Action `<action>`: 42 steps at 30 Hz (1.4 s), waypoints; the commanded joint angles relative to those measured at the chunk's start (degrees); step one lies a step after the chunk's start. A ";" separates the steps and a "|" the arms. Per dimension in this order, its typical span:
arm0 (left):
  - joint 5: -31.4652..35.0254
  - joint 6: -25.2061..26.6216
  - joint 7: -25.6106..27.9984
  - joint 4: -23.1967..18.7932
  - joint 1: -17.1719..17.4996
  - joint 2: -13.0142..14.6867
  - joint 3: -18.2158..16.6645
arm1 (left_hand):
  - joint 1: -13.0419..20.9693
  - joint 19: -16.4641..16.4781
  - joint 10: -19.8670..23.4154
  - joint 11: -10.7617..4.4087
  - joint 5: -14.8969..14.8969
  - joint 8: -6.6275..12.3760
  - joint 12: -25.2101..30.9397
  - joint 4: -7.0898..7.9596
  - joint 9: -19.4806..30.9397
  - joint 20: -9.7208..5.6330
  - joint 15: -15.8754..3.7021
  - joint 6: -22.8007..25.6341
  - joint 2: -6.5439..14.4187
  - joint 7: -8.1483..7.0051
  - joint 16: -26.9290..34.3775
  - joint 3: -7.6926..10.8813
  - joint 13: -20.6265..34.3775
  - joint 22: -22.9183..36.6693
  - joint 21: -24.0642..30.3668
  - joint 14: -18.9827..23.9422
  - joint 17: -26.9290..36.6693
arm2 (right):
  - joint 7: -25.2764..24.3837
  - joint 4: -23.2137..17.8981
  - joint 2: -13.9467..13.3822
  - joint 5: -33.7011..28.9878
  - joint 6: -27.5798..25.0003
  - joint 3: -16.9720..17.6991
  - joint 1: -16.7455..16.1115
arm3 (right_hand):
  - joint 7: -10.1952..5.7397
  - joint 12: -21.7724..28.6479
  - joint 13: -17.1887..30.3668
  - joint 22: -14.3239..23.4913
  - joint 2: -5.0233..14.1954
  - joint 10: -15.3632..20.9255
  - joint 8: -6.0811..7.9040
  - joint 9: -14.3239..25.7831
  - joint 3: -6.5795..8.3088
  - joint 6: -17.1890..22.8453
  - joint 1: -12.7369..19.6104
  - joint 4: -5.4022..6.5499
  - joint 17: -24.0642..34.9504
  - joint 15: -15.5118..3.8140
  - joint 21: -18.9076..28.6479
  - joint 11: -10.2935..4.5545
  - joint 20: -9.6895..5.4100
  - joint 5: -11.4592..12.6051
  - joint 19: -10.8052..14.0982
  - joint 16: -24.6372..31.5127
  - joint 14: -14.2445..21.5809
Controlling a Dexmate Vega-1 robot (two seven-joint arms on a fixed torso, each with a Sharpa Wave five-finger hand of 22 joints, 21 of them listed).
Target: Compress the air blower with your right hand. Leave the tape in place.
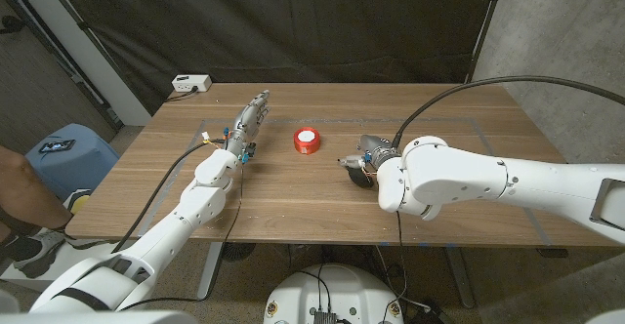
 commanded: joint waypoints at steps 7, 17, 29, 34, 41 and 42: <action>0.25 0.13 0.39 -0.12 -0.28 -0.15 0.14 | 0.42 0.34 0.09 -0.13 0.21 -0.17 -0.01 -0.24 0.18 0.38 0.29 0.20 0.19 0.15 0.19 0.15 0.17 0.27 -0.12 -0.11 0.13 | 0.01 1.78 -0.36 -1.05 0.00 0.03 -1.67 | 3.60 0.59 0.70 0.19 -0.36 0.12 -0.13 0.22 0.75 -0.01 1.11 -0.11 0.54 -0.21 0.45 -0.31 -0.05 0.05 0.48 0.35 0.13; 0.16 0.34 0.47 -0.20 -0.29 -0.22 0.17 | 0.42 0.35 0.13 -0.07 0.21 -0.18 0.00 -0.28 0.18 0.39 0.30 0.22 0.19 0.10 0.18 0.16 0.17 0.26 -0.12 -0.12 0.13 | 0.01 3.13 -0.20 -2.36 0.00 -0.34 -2.86 | 3.60 0.76 1.10 0.19 -0.61 -0.12 -0.23 0.25 0.76 -0.14 1.38 -0.12 0.79 -0.27 0.47 -0.30 -0.08 -0.27 0.59 0.43 0.18; -0.04 0.40 0.43 -0.53 -0.10 -0.16 0.08 | 0.42 0.37 0.16 -0.20 0.21 -0.19 0.00 -0.33 0.18 0.38 0.27 0.21 0.20 0.08 0.19 0.18 0.17 0.27 -0.12 -0.09 0.14 | 0.01 4.04 0.17 -2.96 0.00 -1.99 -2.69 | 3.61 1.59 1.99 0.18 -0.45 0.41 -0.16 0.38 0.77 0.29 1.39 0.35 1.51 -1.08 0.56 -0.33 -0.09 -1.09 0.96 1.06 1.06; -0.04 0.25 0.39 -0.42 -0.13 -0.24 0.08 | 0.42 0.36 0.20 -0.17 0.21 -0.16 0.01 -0.34 0.18 0.38 0.26 0.29 0.20 0.08 0.20 0.18 0.17 0.27 -0.12 -0.08 0.14 | 0.01 4.49 0.60 -3.04 0.00 -2.62 -2.37 | 3.56 2.00 2.31 0.18 -0.37 0.82 -0.04 0.45 0.86 0.71 1.63 0.33 1.74 -1.56 0.67 -0.43 -0.27 -1.31 1.31 1.30 1.47; -0.36 0.06 0.28 -0.26 -0.05 -0.38 -0.09 | 0.41 0.37 0.20 -0.19 0.21 -0.16 0.01 -0.36 0.18 0.36 0.24 0.31 0.21 0.15 0.20 0.19 0.17 0.27 -0.12 -0.07 0.14 | 0.01 5.41 1.46 -3.02 0.00 -4.25 -1.06 | 3.53 2.70 2.93 0.18 -0.27 1.32 0.16 0.58 1.07 1.42 2.27 0.21 2.17 -2.10 0.77 -0.77 -0.51 -1.65 1.75 1.65 1.97; -0.34 0.02 0.27 -0.21 -0.06 -0.39 -0.09 | 0.40 0.38 0.22 -0.19 0.21 -0.13 0.01 -0.37 0.18 0.40 0.26 0.41 0.21 0.17 0.20 0.19 0.17 0.27 -0.12 -0.06 0.14 | 0.01 5.53 1.56 -3.19 0.00 -4.27 -1.13 | 3.53 2.77 3.04 0.18 -0.29 1.29 0.16 0.60 1.09 1.49 2.35 0.19 2.25 -2.17 0.76 -0.77 -0.56 -1.72 1.75 1.74 2.12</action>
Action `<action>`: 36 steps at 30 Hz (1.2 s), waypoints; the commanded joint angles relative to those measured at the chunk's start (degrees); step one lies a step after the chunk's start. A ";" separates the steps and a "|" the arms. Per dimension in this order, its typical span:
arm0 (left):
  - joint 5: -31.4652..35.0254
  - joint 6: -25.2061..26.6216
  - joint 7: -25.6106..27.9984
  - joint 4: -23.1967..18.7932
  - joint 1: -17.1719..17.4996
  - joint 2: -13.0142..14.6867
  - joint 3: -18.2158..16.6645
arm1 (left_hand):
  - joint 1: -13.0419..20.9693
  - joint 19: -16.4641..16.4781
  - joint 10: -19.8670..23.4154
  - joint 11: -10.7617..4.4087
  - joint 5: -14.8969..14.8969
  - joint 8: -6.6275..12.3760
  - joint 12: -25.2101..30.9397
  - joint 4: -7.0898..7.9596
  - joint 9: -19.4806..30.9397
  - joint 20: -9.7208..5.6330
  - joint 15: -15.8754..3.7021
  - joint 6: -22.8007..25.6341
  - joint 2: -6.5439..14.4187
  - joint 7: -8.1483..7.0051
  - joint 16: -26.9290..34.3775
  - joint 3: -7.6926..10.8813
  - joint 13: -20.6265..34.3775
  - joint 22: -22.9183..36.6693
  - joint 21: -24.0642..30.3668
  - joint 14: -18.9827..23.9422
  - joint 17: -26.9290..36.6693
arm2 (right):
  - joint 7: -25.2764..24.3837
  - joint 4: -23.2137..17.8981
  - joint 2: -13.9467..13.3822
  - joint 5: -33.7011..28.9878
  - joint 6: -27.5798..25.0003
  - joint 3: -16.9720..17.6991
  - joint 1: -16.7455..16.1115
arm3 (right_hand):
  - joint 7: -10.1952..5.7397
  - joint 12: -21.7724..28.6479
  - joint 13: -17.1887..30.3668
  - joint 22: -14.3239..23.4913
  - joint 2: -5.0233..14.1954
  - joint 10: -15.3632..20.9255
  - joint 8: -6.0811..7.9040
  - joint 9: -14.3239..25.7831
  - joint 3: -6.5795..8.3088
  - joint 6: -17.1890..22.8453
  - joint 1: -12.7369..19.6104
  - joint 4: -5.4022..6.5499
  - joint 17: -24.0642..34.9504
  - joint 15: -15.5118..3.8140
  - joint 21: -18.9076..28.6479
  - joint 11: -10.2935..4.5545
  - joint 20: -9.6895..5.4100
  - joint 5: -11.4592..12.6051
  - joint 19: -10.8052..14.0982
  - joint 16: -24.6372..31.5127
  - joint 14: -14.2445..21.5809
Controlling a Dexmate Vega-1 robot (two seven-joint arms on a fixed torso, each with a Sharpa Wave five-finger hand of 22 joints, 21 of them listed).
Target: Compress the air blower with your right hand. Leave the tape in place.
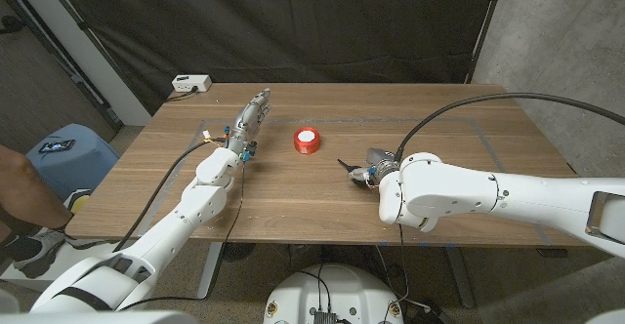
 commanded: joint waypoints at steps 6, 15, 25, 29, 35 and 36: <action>-0.54 -0.19 -0.27 0.24 0.15 -0.25 -0.22 | 0.40 0.40 0.27 -0.27 0.21 -0.14 0.03 -0.38 0.19 0.37 0.24 0.40 0.22 0.08 0.21 0.19 0.17 0.27 -0.12 -0.04 0.14 | 0.00 1.83 1.37 -0.68 0.00 -2.63 1.63 | 3.40 1.10 0.95 0.18 0.13 1.07 0.23 0.44 0.66 1.16 1.31 0.04 0.76 -1.06 0.36 -0.36 -0.22 -0.42 0.87 0.85 0.96; -0.56 -0.23 -0.44 0.52 0.01 -0.31 -0.19 | 0.38 0.40 0.29 -0.27 0.21 -0.15 0.03 -0.41 0.19 0.39 0.27 0.41 0.21 0.02 0.20 0.19 0.17 0.27 -0.12 -0.06 0.14 | 0.00 2.73 1.59 -0.49 0.00 -2.99 1.61 | 3.37 1.63 1.49 0.19 0.22 1.25 0.28 0.57 0.86 1.54 1.94 -0.05 1.14 -1.51 0.42 -0.69 -0.39 -0.68 1.21 1.17 1.43; -0.78 -0.14 -0.77 0.58 -0.05 -0.50 -0.08 | 0.36 0.42 0.29 -0.31 0.20 -0.12 0.02 -0.42 0.19 0.42 0.27 0.52 0.22 -0.01 0.22 0.19 0.17 0.27 -0.12 0.01 0.15 | 0.00 2.69 1.36 -1.83 0.00 -3.89 1.29 | 3.32 2.22 2.08 0.18 0.23 1.43 0.42 0.73 1.14 2.11 2.88 -0.25 1.54 -1.86 0.44 -1.14 -0.68 -0.95 1.47 1.47 1.87; -0.89 -0.17 -0.82 0.57 -0.02 -0.62 -0.09 | 0.35 0.40 0.31 -0.32 0.20 -0.14 0.03 -0.42 0.19 0.40 0.26 0.48 0.22 -0.15 0.22 0.19 0.17 0.27 -0.13 0.01 0.15 | 0.00 2.41 1.25 -2.58 0.00 -3.69 0.72 | 3.30 2.57 2.36 0.18 0.24 1.65 0.56 0.82 1.21 2.55 3.16 -0.23 1.75 -2.22 0.46 -1.45 -0.78 -1.11 1.63 1.67 2.18; -0.94 -0.23 -0.85 0.42 0.09 -0.70 -0.06 | 0.33 0.41 0.32 -0.31 0.20 -0.15 0.02 -0.43 0.19 0.42 0.26 0.49 0.22 -0.22 0.22 0.18 0.17 0.27 -0.12 0.01 0.15 | 0.00 2.41 1.28 -3.29 0.00 -4.03 0.43 | 3.28 3.14 2.83 0.18 0.24 2.01 0.63 0.96 1.32 2.90 3.68 -0.24 2.09 -2.54 0.51 -1.78 -1.24 -1.41 1.91 1.98 2.65; -0.91 -0.27 -0.80 0.38 0.13 -0.71 -0.06 | 0.33 0.41 0.33 -0.33 0.20 -0.14 0.02 -0.43 0.19 0.44 0.25 0.52 0.22 -0.24 0.22 0.18 0.17 0.27 -0.12 0.01 0.15 | 0.00 2.42 1.30 -3.37 0.00 -4.19 0.49 | 3.27 3.23 2.92 0.18 0.24 2.03 0.64 0.99 1.36 2.95 3.80 -0.26 2.15 -2.59 0.54 -1.82 -1.26 -1.47 2.02 2.03 2.72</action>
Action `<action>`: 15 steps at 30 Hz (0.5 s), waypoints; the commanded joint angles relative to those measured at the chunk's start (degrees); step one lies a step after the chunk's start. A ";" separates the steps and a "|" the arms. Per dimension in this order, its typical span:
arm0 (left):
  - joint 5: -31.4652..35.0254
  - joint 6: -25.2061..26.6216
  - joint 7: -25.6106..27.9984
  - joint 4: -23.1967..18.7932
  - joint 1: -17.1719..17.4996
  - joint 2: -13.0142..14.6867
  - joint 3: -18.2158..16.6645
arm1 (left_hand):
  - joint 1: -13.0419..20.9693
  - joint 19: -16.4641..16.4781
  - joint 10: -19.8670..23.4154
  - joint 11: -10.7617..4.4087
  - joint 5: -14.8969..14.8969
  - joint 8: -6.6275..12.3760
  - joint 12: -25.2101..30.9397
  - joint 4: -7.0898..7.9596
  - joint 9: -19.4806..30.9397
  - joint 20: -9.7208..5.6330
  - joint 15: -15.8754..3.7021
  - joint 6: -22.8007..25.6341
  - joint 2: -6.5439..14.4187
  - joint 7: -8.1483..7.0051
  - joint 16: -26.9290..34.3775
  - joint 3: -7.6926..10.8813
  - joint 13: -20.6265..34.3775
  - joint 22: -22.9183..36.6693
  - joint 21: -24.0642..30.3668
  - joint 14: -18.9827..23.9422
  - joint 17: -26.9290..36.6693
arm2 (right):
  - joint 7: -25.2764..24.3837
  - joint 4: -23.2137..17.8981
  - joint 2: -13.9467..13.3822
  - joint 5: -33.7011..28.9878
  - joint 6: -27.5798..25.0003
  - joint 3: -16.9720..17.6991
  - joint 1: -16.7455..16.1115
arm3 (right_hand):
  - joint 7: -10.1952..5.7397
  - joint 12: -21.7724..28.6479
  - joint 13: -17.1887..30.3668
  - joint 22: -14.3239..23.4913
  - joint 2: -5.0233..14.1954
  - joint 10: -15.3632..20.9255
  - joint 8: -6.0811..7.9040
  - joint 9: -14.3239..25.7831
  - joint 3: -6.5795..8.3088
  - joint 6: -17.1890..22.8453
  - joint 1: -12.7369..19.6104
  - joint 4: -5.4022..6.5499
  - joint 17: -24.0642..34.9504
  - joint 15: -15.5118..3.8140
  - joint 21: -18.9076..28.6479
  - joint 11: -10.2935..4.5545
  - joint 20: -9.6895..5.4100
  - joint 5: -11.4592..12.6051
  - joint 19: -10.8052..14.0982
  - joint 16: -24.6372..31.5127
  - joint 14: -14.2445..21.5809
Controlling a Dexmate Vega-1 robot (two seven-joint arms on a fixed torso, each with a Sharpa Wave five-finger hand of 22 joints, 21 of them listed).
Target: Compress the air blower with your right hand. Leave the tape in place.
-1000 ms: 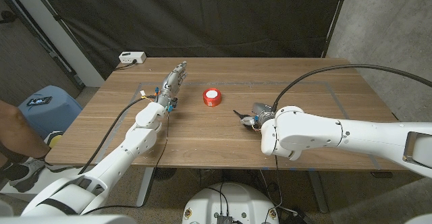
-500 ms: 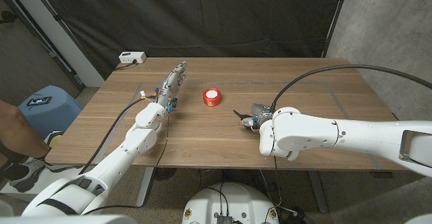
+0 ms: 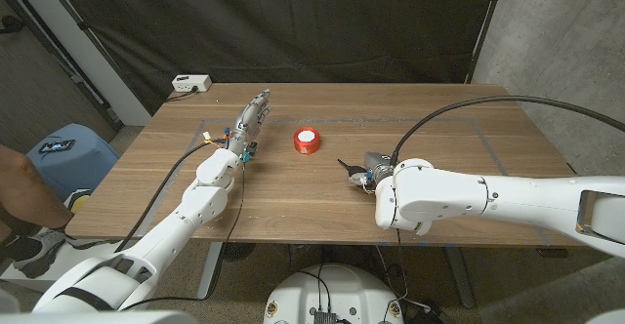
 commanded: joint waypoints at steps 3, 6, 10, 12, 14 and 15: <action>-0.20 0.05 0.00 -0.48 0.32 -0.12 0.11 | 0.32 0.08 0.01 -0.02 0.19 -0.15 0.02 -0.44 0.19 0.10 0.26 0.51 0.23 -0.20 0.21 0.18 0.17 0.26 -0.13 0.00 0.15 | 0.00 0.13 0.09 -2.39 0.00 -0.71 -0.91 | 3.04 1.04 0.72 0.18 0.05 0.76 0.30 0.30 0.62 1.02 1.50 -0.24 0.54 -0.89 0.58 -0.43 -0.45 -0.33 0.54 0.76 1.16; -0.26 0.04 0.11 -0.62 0.46 -0.11 0.03 | 0.32 0.07 0.07 -0.12 0.19 -0.14 0.04 -0.43 0.19 0.13 0.27 0.55 0.24 -0.22 0.22 0.19 0.17 0.26 -0.13 0.02 0.15 | 0.00 0.41 0.31 -3.35 0.00 -0.44 -1.51 | 3.00 1.62 1.09 0.19 0.07 1.33 0.51 0.43 0.75 1.67 2.02 -0.29 0.82 -1.32 0.63 -0.71 -0.61 -0.55 0.79 1.08 1.72; -0.15 0.14 0.33 -1.04 0.62 0.13 -0.04 | 0.31 0.09 0.08 -0.11 0.19 -0.13 0.04 -0.43 0.19 0.16 0.27 0.60 0.25 -0.27 0.22 0.19 0.17 0.27 -0.13 0.02 0.15 | 0.00 1.05 0.64 -4.15 0.00 -0.69 -1.71 | 2.99 1.91 1.34 0.19 0.13 1.49 0.61 0.51 0.86 2.00 2.37 -0.31 1.00 -1.51 0.71 -0.98 -0.73 -0.67 1.10 1.30 2.09; -0.13 0.33 0.46 -1.35 0.71 0.30 -0.09 | 0.30 0.07 0.10 -0.11 0.19 -0.13 0.05 -0.44 0.20 0.16 0.22 0.59 0.25 -0.26 0.23 0.18 0.17 0.27 -0.13 0.05 0.15 | 0.00 1.39 0.81 -4.28 0.00 -0.66 -1.78 | 2.98 2.06 1.48 0.19 0.13 1.52 0.62 0.56 0.94 2.08 2.68 -0.38 1.11 -1.62 0.75 -0.99 -0.77 -0.75 1.26 1.45 2.38; -0.09 0.43 0.56 -1.50 0.73 0.38 -0.11 | 0.29 0.10 0.19 -0.16 0.19 -0.13 0.08 -0.44 0.20 0.14 0.27 0.61 0.24 -0.30 0.23 0.18 0.17 0.27 -0.13 0.07 0.15 | 0.00 1.74 1.00 -4.56 0.00 -0.85 -1.73 | 2.97 2.25 1.64 0.20 0.15 1.63 0.71 0.61 1.01 2.34 2.93 -0.41 1.22 -1.65 0.80 -1.01 -0.84 -0.84 1.43 1.58 2.59; -0.07 0.42 0.60 -1.56 0.74 0.39 -0.11 | 0.28 0.10 0.21 -0.18 0.19 -0.12 0.09 -0.44 0.20 0.16 0.27 0.63 0.24 -0.32 0.23 0.18 0.17 0.27 -0.13 0.06 0.15 | 0.00 1.93 1.10 -4.63 0.00 -0.83 -1.77 | 2.96 2.45 1.76 0.20 0.12 1.84 0.75 0.65 1.05 2.48 3.13 -0.44 1.30 -1.70 0.82 -1.15 -0.87 -0.91 1.52 1.65 2.71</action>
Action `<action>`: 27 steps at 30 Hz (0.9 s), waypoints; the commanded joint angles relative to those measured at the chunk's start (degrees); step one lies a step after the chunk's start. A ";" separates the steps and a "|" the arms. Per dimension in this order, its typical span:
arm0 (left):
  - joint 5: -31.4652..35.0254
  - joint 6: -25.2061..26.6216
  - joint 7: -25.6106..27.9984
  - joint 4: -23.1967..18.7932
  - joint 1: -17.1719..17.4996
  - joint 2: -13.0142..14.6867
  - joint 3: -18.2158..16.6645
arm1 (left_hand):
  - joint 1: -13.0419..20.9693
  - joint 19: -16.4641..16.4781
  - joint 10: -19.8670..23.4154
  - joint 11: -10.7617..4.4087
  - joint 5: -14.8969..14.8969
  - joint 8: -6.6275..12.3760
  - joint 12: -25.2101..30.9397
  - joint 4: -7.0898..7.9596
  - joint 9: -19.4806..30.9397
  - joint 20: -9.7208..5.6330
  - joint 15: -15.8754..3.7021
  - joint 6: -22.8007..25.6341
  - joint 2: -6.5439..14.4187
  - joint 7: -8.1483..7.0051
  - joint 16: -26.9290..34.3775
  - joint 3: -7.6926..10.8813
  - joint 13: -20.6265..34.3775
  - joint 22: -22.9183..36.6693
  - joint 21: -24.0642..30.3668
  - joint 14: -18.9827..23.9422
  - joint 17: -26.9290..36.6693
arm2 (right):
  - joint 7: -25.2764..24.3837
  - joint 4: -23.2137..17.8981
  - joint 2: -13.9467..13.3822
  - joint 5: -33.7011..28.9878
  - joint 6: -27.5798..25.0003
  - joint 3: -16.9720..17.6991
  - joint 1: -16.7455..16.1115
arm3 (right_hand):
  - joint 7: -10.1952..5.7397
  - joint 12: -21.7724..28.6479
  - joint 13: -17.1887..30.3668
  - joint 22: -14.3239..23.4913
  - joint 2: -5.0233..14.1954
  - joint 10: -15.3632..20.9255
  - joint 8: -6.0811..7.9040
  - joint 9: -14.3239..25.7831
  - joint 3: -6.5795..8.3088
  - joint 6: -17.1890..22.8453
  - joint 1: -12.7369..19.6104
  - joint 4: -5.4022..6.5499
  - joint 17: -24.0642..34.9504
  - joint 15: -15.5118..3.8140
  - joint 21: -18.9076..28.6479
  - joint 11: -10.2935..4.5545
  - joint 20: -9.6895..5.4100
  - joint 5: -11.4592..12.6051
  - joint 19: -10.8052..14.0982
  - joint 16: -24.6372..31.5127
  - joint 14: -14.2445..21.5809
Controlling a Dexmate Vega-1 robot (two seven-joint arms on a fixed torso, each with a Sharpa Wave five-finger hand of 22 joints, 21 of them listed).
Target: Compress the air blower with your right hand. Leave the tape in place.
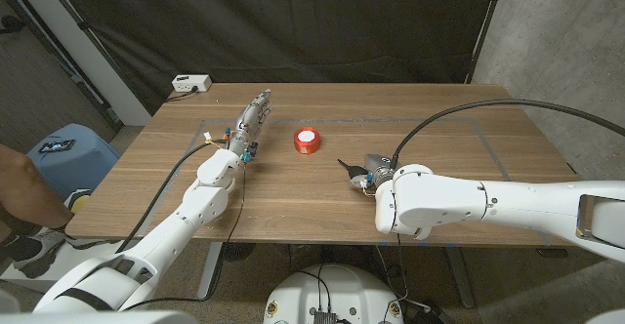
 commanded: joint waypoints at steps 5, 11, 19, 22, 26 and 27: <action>0.20 0.60 0.56 -1.29 0.39 0.61 -0.11 | 0.27 0.13 0.22 -0.20 0.18 -0.12 0.09 -0.44 0.20 0.19 0.27 0.33 0.24 -0.07 0.23 0.18 0.17 0.27 -0.12 0.08 0.15 | 0.00 1.91 1.02 -3.00 0.00 0.13 -1.46 | 2.82 1.22 0.93 0.20 -0.11 1.10 0.35 0.51 0.65 1.26 1.70 0.08 0.68 -0.38 0.45 -0.53 -0.30 -0.52 1.06 0.85 1.13; 0.14 0.86 0.76 -1.90 0.67 0.64 -0.07 | 0.25 0.13 0.26 -0.21 0.18 -0.13 0.09 -0.43 0.20 0.17 0.23 0.34 0.25 -0.05 0.26 0.17 0.17 0.27 -0.12 0.15 0.16 | 0.00 1.73 0.82 -3.71 0.00 0.30 -1.93 | 2.36 2.28 1.66 0.21 -0.02 1.99 0.70 0.77 0.82 2.39 2.58 0.16 1.31 -1.18 0.61 -1.06 -0.52 -0.90 1.77 1.54 2.21; 0.22 0.86 0.90 -2.13 0.80 0.45 0.09 | 0.24 0.14 0.33 -0.22 0.18 -0.12 0.11 -0.43 0.20 0.21 0.23 0.40 0.28 -0.03 0.25 0.19 0.17 0.27 -0.12 0.17 0.16 | 0.00 1.11 0.34 -4.45 0.00 0.22 -2.09 | 1.98 3.50 2.50 0.22 -0.14 2.92 1.15 1.10 0.81 3.85 3.33 0.29 2.05 -1.99 0.74 -1.80 -1.10 -1.19 2.50 2.33 3.43; 0.25 0.78 0.91 -2.04 0.72 0.32 0.14 | 0.23 0.14 0.32 -0.14 0.18 -0.13 0.10 -0.43 0.20 0.23 0.21 0.40 0.30 -0.04 0.26 0.20 0.17 0.27 -0.12 0.20 0.16 | 0.00 0.93 0.26 -4.13 0.00 0.04 -1.81 | 1.93 3.62 2.66 0.22 -0.14 2.84 1.17 1.17 0.81 3.99 3.45 0.33 2.20 -2.03 0.71 -1.68 -1.14 -1.23 2.52 2.40 3.42; 0.26 0.71 0.78 -1.84 0.54 0.12 0.26 | 0.23 0.14 0.36 -0.16 0.18 -0.12 0.11 -0.43 0.20 0.21 0.21 0.43 0.31 0.01 0.26 0.21 0.17 0.27 -0.12 0.22 0.16 | 0.00 0.76 0.21 -3.88 0.00 -0.27 -1.35 | 1.87 3.73 2.80 0.22 -0.25 2.76 1.15 1.23 0.75 4.00 3.52 0.34 2.32 -2.08 0.70 -1.52 -1.23 -1.27 2.56 2.44 3.40; 0.31 0.73 0.83 -1.81 0.50 0.09 0.29 | 0.23 0.14 0.36 -0.17 0.18 -0.12 0.11 -0.43 0.20 0.21 0.21 0.44 0.31 0.01 0.26 0.21 0.17 0.27 -0.12 0.22 0.16 | 0.00 0.77 0.21 -3.81 0.00 -0.37 -1.23 | 1.91 3.75 2.83 0.22 -0.26 2.74 1.13 1.24 0.75 3.97 3.54 0.35 2.35 -2.04 0.71 -1.60 -1.23 -1.28 2.59 2.45 3.40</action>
